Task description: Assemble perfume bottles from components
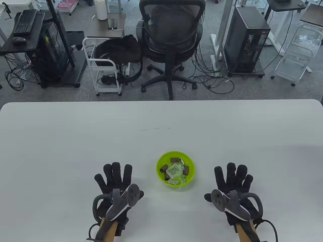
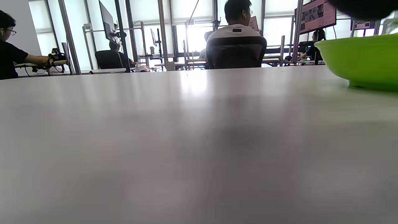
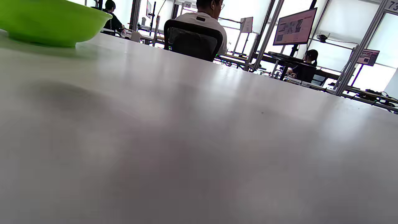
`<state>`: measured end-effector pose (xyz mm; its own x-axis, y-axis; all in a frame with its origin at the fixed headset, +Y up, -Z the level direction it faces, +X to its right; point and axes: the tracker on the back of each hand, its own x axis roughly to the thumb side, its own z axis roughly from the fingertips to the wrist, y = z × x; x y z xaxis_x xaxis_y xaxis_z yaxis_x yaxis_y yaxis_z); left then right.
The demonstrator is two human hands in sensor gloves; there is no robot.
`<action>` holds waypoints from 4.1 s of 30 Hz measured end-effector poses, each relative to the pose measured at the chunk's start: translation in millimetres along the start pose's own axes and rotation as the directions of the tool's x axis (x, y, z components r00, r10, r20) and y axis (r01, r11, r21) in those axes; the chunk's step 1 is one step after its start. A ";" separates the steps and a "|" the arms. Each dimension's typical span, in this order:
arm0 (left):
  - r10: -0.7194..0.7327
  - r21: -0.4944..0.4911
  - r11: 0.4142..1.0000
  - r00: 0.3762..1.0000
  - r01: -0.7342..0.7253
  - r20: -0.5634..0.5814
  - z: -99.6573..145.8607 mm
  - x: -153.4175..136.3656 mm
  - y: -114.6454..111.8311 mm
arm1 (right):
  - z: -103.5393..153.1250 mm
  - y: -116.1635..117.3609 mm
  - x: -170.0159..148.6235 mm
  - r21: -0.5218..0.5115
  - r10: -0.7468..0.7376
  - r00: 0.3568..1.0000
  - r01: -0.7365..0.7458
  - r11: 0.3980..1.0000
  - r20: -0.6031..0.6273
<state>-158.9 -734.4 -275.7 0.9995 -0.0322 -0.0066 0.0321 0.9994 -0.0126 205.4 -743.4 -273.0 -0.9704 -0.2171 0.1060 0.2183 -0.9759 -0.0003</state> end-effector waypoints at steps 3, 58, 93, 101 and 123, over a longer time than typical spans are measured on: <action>-0.001 -0.010 1.000 1.000 0.001 -0.008 -0.1 -0.2 -0.2 | 0.1 -0.1 0.0 0.004 -0.001 1.000 0.001 1.000 0.000; -0.078 -0.077 0.993 0.984 0.092 0.163 -69.8 151.1 48.5 | -0.6 4.3 -6.9 0.002 -0.077 0.997 0.077 0.997 0.005; 0.184 0.214 0.953 0.972 -0.213 0.147 -5.1 34.4 24.6 | -81.1 -71.8 115.2 0.151 -0.002 0.993 -0.016 0.988 0.115; 0.217 0.215 0.946 0.967 -0.243 0.137 -5.1 28.1 25.8 | -98.5 -61.0 148.4 0.253 0.163 0.984 -0.177 0.951 0.075; 0.239 0.201 0.945 0.964 -0.259 0.121 -5.6 23.9 26.8 | -90.0 -52.8 158.7 0.140 0.262 0.965 -0.264 0.954 0.036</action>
<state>-134.2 -708.4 -281.7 0.9716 0.2089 0.1113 -0.2272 0.9550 0.1909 30.6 -728.4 -345.7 -0.8751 -0.4639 0.1375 0.4790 -0.8707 0.1111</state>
